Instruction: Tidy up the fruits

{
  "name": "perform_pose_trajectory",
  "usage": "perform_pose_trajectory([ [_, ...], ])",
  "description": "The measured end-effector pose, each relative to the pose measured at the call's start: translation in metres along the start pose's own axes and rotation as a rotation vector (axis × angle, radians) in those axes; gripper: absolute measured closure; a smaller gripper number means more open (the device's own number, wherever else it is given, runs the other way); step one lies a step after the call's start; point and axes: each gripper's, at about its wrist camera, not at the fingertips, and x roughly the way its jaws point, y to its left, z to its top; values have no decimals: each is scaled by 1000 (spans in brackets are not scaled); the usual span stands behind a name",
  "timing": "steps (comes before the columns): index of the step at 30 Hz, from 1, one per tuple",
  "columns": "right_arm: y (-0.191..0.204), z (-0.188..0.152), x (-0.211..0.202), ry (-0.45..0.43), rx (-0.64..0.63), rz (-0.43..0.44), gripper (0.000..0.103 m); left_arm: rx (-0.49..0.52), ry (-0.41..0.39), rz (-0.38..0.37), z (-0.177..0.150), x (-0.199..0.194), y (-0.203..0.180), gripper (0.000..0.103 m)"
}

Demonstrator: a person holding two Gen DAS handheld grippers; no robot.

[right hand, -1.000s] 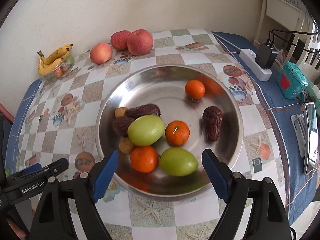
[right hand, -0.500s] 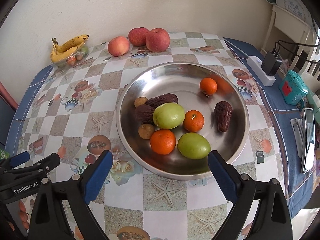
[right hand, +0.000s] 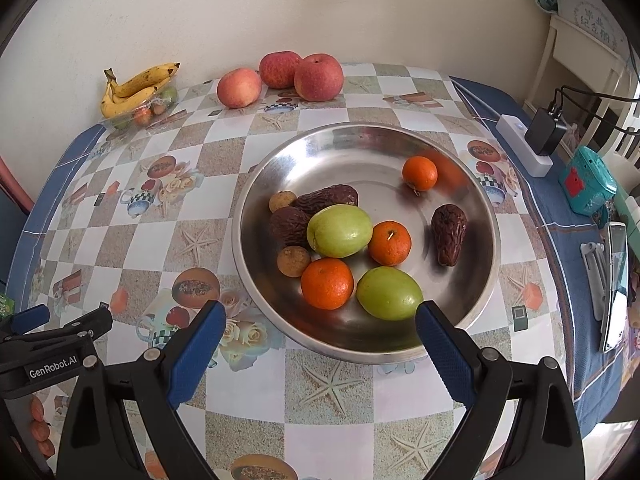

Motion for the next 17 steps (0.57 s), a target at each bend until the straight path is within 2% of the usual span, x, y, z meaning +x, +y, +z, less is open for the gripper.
perform_pose_trajectory([
  [17, 0, 0, 1, 6, -5, -5, 7, -2, -16, 14, 0, -4, -1, 0],
])
